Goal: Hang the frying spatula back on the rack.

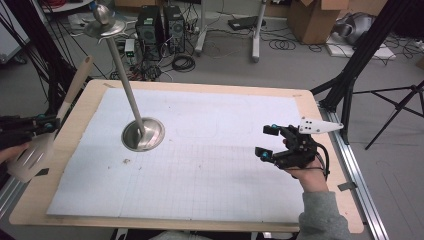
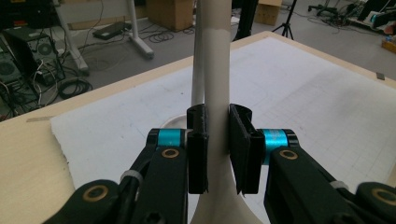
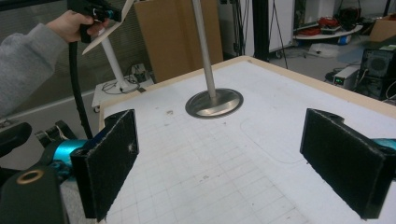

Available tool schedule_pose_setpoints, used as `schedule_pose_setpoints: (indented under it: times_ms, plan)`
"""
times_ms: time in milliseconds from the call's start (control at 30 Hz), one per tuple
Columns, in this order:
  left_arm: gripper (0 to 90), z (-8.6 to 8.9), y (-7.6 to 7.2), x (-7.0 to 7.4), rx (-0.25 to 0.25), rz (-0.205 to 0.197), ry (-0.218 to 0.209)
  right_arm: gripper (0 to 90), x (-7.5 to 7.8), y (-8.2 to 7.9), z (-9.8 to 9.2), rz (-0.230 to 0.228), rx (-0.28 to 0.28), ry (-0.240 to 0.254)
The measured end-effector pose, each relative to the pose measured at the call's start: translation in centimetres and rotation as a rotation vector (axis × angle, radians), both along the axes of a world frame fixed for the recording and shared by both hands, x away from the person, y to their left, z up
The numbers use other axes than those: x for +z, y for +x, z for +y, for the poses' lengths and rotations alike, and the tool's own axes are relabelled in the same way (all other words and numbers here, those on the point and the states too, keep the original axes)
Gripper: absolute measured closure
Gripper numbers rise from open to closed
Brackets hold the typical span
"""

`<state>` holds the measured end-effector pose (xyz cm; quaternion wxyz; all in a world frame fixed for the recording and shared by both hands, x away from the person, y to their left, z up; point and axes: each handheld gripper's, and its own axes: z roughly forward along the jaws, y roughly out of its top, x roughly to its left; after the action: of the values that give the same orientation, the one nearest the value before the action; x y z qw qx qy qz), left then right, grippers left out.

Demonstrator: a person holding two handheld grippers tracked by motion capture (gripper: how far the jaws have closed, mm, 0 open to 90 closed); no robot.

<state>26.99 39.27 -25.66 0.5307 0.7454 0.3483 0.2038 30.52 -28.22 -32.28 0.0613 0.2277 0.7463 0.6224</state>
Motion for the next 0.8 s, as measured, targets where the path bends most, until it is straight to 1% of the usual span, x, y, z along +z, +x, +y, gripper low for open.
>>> schedule_pose_setpoints:
  times_ms: [100,300,433,533,667,800]
  plan:
    - [77.6,0.4,0.0,0.3,0.003,-0.012,-0.016,10.5,0.0,0.0,0.0,0.002,0.001,-0.001]
    - [77.7,0.9,0.0,0.7,0.012,-0.019,-0.017,10.6,0.0,0.0,0.0,-0.003,0.000,-0.001]
    - [77.7,1.1,0.0,1.1,0.010,-0.026,-0.021,10.5,0.0,0.0,0.0,0.000,0.002,-0.002]
    - [77.7,1.2,0.0,1.5,0.013,-0.030,-0.018,10.6,0.0,0.1,0.0,-0.005,0.000,-0.002]
    - [77.7,1.4,-0.2,2.1,0.016,-0.039,-0.018,10.5,0.0,0.0,-0.1,0.003,0.001,0.000]
    - [77.7,1.5,-0.3,2.8,0.016,-0.050,-0.021,10.6,0.0,0.0,-0.1,0.002,0.000,0.002]
